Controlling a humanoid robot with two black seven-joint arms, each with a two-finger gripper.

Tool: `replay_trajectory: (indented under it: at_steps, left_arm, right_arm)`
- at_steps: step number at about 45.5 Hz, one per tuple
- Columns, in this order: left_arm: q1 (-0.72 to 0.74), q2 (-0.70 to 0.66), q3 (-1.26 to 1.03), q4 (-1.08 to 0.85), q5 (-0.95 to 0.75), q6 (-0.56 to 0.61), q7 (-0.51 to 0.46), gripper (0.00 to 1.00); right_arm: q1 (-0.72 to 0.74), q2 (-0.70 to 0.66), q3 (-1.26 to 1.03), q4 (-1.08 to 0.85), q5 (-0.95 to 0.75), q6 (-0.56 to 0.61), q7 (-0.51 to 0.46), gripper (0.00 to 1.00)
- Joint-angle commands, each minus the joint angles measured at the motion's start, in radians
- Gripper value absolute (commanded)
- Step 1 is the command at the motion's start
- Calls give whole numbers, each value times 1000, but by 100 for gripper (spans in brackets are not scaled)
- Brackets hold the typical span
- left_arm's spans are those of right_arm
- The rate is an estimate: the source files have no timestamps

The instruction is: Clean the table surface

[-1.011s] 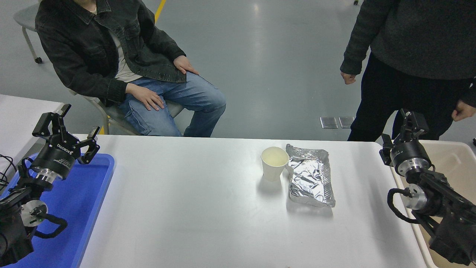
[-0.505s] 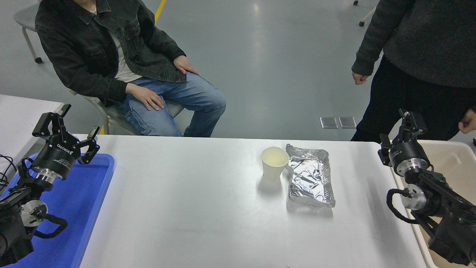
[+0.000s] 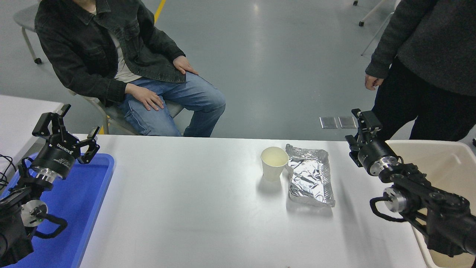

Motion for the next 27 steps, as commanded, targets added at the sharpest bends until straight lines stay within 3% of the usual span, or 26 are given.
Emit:
replay_trajectory:
  at_steps: [1,17,27]
  left_arm:
    - [0,0,-1,0,0,0,0,100]
    - [2,0,0,0,0,0,0,100]
    - [0,0,-1,0,0,0,0,100]
  right_arm:
    - [176,-2,-279,90,-24,-57,-1,100]
    - [405,6,-621,182,-40,-54,-43,100]
    - [413,50,-641,204,-166,-5,-282,97]
